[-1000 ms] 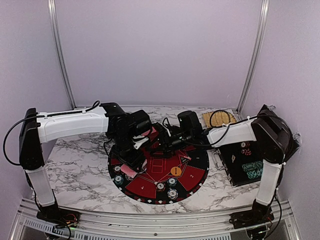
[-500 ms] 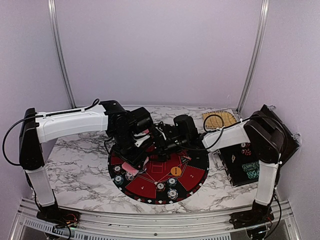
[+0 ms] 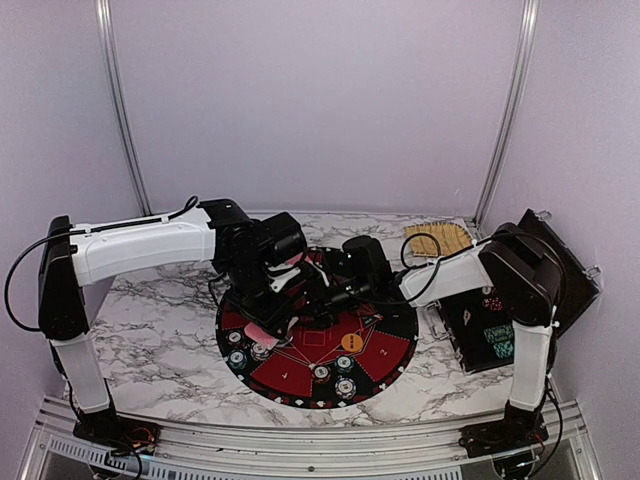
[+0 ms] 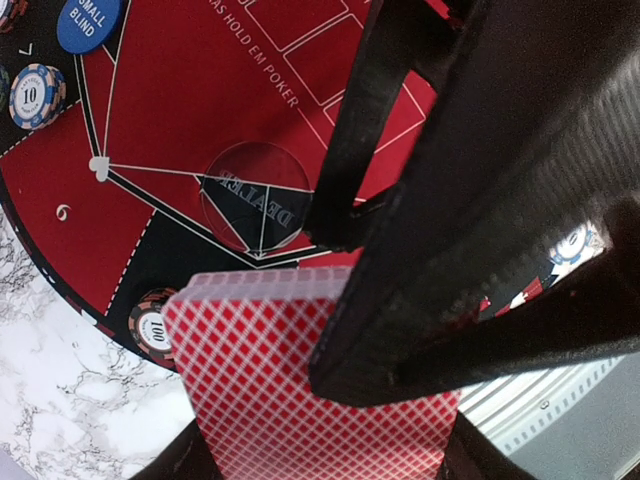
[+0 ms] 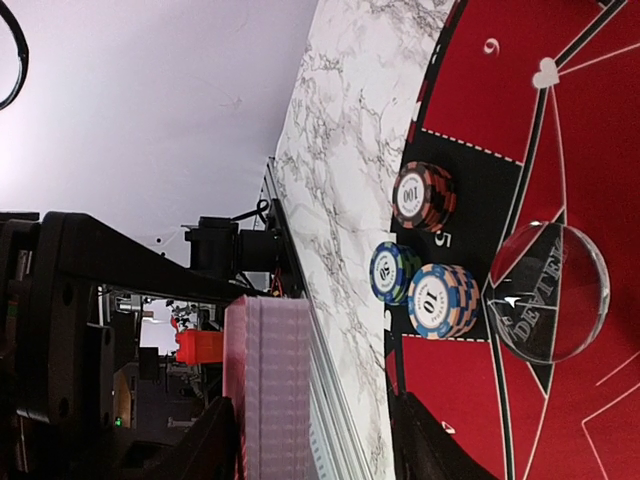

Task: Distribute texas hold em gaming equipment
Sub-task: Pass from the left arm to the right

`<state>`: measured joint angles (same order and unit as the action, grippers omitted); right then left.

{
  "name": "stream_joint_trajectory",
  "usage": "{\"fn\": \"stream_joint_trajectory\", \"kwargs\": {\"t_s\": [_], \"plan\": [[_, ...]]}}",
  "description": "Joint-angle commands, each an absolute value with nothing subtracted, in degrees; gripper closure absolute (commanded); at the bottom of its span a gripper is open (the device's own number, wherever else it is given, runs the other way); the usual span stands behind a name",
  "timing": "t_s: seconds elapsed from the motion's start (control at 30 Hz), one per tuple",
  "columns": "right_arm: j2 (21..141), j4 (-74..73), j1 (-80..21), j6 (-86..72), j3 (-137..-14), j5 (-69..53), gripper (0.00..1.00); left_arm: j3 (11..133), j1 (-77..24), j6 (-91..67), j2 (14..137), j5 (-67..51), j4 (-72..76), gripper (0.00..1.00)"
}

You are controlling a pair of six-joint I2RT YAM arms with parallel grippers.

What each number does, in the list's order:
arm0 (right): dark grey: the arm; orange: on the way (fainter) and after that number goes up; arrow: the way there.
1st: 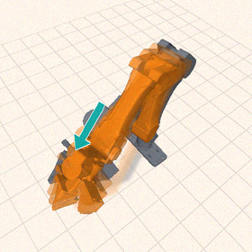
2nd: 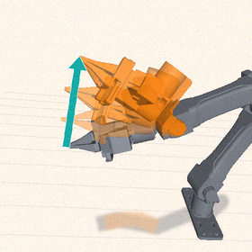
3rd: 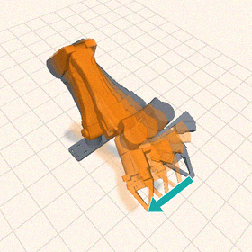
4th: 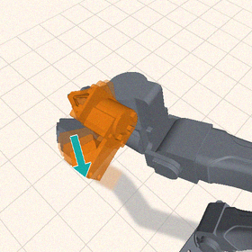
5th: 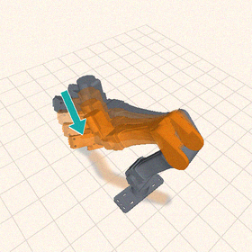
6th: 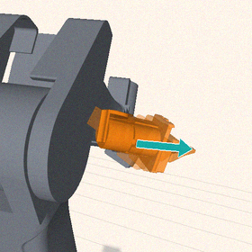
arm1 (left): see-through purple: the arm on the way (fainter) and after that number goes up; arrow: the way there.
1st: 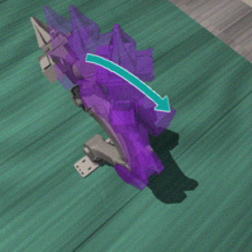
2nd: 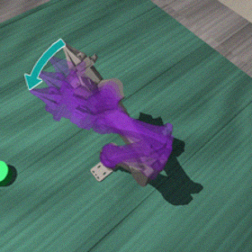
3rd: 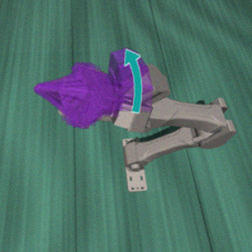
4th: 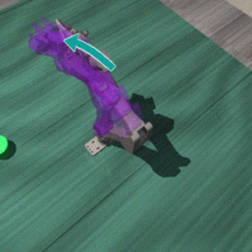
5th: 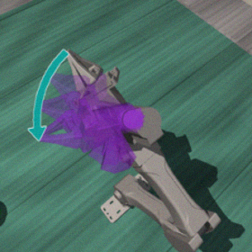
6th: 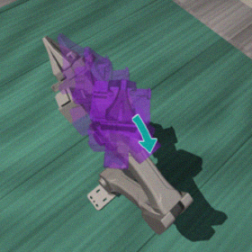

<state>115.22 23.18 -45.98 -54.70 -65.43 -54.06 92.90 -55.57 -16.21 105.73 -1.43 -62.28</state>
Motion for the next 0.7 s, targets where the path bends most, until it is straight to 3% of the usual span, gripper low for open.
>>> {"fn": "stream_joint_trajectory", "kwargs": {"t_s": [0.0, 0.2, 0.67], "plan": [[116.5, 19.5, -46.6, -51.6, -67.7, -51.8, 0.49, 94.8, -56.0, -16.0, 103.1, -0.6, -63.6, 0.56], [116.5, 23.2, -46.6, -54.7, -67.2, -53.5, 0.56, 93.6, -56.0, -16.1, 102.4, -0.3, -63.5, 0.56], [115.9, 32.6, -48.0, -62.9, -65.2, -56.7, 0.57, 92.8, -56.0, -16.1, 102.7, 1.2, -62.8, 0.57]]}}
